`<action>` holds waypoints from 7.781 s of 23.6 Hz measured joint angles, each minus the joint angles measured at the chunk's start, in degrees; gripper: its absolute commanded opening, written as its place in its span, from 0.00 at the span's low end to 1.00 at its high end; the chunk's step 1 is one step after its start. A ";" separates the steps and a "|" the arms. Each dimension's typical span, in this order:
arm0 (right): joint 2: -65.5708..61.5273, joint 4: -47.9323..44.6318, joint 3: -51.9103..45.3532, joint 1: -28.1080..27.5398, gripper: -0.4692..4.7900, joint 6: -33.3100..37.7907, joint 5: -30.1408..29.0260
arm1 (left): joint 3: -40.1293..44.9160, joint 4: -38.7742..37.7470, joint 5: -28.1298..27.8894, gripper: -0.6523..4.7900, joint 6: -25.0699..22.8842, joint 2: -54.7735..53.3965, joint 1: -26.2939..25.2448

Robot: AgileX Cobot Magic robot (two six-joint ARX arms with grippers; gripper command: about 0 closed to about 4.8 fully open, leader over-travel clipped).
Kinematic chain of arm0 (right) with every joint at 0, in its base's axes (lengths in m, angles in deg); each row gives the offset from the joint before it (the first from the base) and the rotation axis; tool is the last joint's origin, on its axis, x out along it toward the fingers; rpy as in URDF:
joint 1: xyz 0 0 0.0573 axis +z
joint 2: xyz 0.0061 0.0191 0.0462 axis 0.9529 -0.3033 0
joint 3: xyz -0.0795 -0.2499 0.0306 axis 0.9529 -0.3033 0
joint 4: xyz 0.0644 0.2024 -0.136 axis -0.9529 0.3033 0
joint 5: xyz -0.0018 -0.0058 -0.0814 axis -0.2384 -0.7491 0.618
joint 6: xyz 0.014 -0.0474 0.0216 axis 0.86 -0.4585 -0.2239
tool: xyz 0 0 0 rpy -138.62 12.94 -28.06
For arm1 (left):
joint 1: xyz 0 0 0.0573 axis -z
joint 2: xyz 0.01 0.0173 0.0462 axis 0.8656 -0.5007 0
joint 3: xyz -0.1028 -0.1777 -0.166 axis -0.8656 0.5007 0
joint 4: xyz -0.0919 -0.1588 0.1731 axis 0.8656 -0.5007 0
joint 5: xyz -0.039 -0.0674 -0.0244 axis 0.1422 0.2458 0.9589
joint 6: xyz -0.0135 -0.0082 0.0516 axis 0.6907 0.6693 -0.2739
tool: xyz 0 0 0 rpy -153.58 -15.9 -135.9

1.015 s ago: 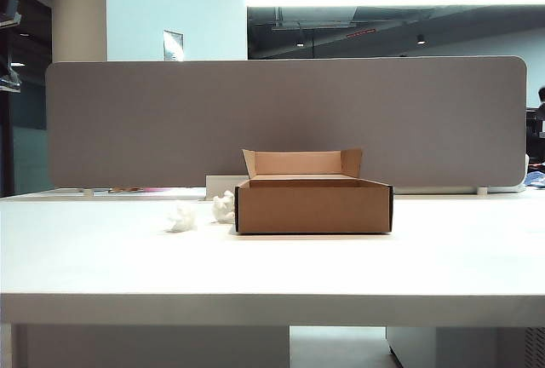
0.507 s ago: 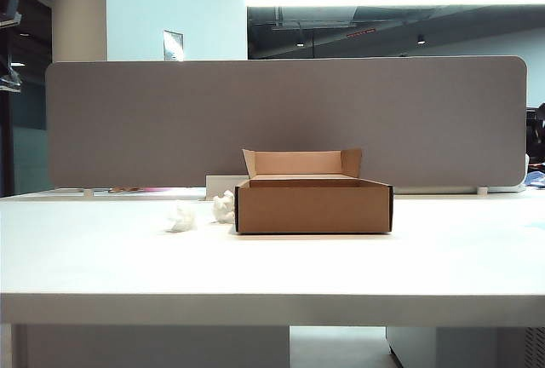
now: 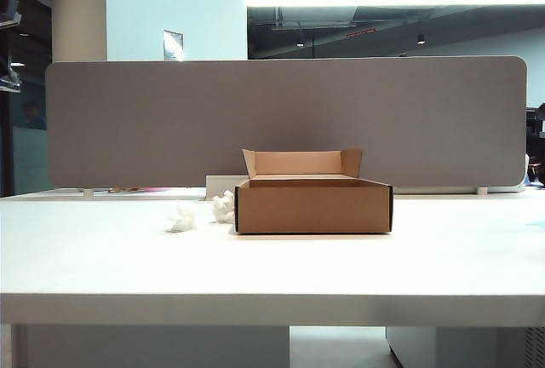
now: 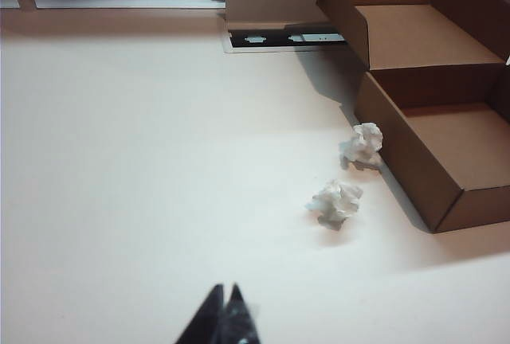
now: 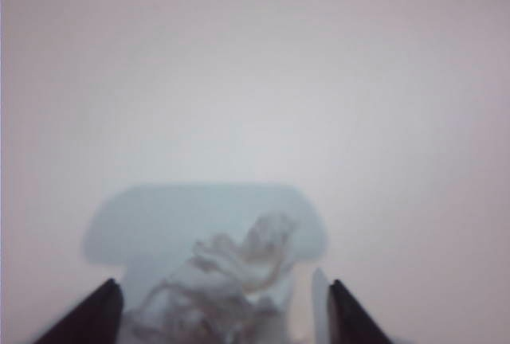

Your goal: Pick up all the paper balls on the table and put them in the paper box.

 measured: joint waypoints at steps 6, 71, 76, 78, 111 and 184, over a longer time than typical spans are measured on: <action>-1.79 -0.74 -0.07 -0.77 0.52 0.00 0.11 | -0.79 5.66 0.02 0.11 0.00 -5.88 0.79; 5.27 -1.36 0.11 28.57 0.88 10.58 -37.83 | -34.58 1.51 5.25 0.47 0.00 -53.51 11.65; 7.28 -1.31 0.04 28.44 0.88 10.58 -37.75 | -35.36 2.49 5.27 0.78 0.00 -54.45 11.65; 9.84 -1.53 0.09 28.48 0.88 10.56 -37.77 | -36.92 2.73 5.22 0.88 0.00 -56.30 11.65; 14.75 2.60 0.07 28.44 0.87 10.58 -36.35 | -40.89 7.37 4.61 0.11 0.22 -56.15 16.00; 26.86 15.96 0.09 19.82 0.73 10.60 -36.20 | -63.17 -3.89 1.22 0.38 1.44 -67.25 25.31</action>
